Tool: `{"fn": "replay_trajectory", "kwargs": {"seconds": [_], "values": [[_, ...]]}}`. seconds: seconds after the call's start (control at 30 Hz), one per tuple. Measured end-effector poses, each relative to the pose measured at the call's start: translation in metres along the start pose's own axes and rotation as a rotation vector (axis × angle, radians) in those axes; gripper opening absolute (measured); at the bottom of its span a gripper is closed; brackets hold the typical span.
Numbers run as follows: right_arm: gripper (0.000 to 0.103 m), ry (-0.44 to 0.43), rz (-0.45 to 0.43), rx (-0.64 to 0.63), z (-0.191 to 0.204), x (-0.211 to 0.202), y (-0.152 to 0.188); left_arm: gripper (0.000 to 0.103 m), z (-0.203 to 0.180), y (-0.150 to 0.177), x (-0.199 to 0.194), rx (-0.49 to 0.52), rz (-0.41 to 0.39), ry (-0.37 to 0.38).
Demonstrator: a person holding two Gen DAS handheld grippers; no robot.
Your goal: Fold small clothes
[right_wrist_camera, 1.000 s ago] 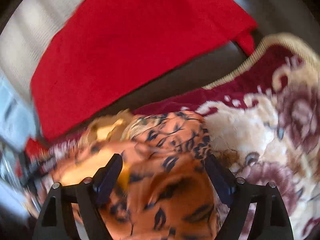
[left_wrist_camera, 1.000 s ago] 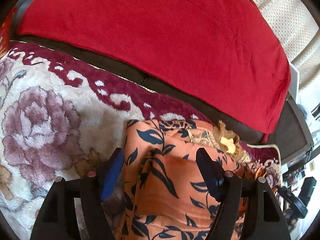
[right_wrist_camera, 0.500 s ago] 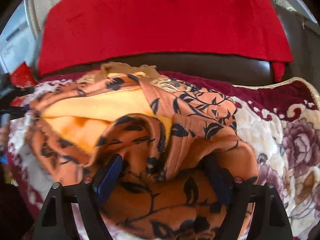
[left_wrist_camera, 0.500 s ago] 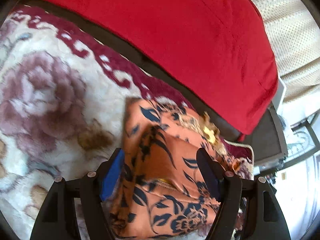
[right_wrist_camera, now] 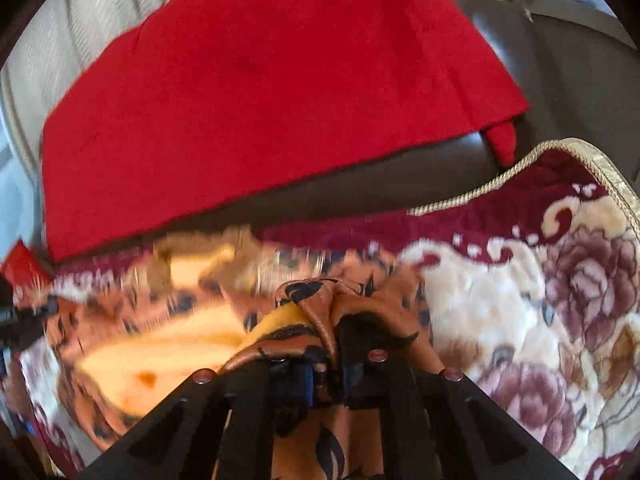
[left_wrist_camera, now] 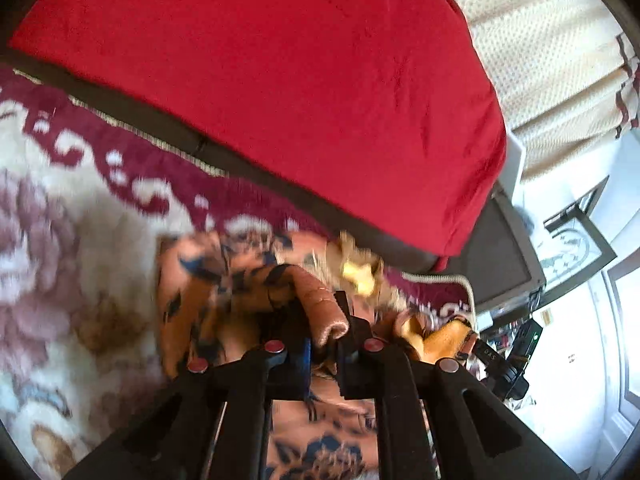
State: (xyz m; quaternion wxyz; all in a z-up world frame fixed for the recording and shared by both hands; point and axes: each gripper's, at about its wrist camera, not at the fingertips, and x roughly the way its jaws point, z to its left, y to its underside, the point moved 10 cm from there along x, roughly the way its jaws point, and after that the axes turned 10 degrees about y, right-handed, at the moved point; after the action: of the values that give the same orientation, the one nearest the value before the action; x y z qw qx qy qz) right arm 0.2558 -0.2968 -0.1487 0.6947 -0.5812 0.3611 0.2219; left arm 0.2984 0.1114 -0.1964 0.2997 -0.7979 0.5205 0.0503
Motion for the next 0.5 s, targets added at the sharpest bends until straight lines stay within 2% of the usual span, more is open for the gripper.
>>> {"fn": "replay_trajectory", "kwargs": {"seconds": [0.1,0.27,0.4,0.5], "values": [[0.009,-0.017,0.005,0.064,-0.004,0.016,-0.021,0.009,0.013,-0.019,0.004,-0.061,-0.044,0.001],[0.009,-0.075,0.077,0.241,-0.019,0.065,-0.038,0.009,0.045,-0.041,0.019,-0.149,-0.106,-0.014],[0.012,-0.121,0.17,0.352,-0.028,0.099,-0.032,0.009,0.066,-0.045,0.034,-0.186,-0.128,-0.054],[0.014,-0.144,0.179,0.357,-0.03,0.103,-0.029,0.01,0.072,-0.042,0.037,-0.179,-0.128,-0.099]]}}
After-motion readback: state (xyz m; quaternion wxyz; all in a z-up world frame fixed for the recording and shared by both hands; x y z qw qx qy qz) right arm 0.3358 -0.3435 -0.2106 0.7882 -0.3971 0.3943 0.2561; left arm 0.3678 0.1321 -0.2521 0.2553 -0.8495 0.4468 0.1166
